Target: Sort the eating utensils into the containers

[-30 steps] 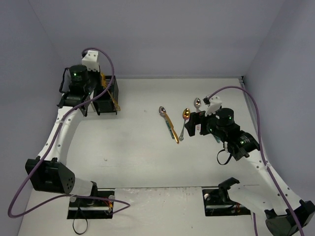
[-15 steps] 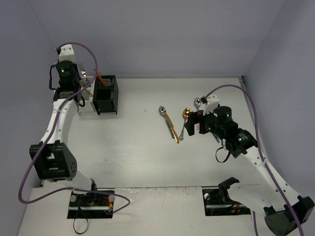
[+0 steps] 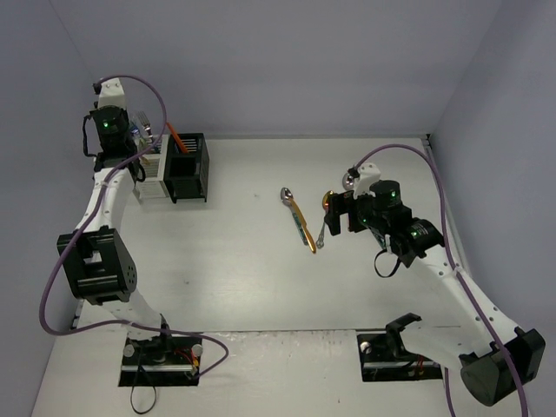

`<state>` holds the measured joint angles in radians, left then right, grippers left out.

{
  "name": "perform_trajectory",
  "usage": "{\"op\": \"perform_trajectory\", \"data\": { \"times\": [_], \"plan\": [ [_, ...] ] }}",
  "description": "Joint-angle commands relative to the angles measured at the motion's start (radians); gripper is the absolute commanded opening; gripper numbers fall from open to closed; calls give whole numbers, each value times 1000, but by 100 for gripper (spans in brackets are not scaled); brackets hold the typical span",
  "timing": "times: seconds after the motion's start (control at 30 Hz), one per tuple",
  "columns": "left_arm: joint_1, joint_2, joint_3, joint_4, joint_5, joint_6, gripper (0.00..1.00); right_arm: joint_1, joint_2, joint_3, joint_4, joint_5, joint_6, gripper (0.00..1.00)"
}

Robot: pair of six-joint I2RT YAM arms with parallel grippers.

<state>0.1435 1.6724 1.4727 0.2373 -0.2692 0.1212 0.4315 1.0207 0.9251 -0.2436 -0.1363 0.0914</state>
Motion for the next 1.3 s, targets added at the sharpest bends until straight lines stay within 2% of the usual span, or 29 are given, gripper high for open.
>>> {"op": "perform_trajectory", "data": {
  "times": [0.0, 0.6, 0.87, 1.03, 1.1, 1.27],
  "plan": [
    [5, -16, 32, 144, 54, 28, 0, -14, 15, 58, 53, 3, -15, 100],
    [5, 13, -177, 274, 98, -13, 0, -22, 8, 36, 61, -9, 1, 100],
    [7, -17, -215, 277, 136, -59, 32, -22, -18, 23, 61, -21, 13, 100],
    [5, -85, -229, 241, 220, -114, 58, -22, -25, 24, 61, -29, 13, 100],
    [3, -120, -215, 184, 276, -173, 63, -22, -29, 26, 61, -31, 11, 100],
    [-23, -196, -138, -3, 518, -308, 68, -22, -46, 26, 61, -34, 8, 100]
  ]
}}
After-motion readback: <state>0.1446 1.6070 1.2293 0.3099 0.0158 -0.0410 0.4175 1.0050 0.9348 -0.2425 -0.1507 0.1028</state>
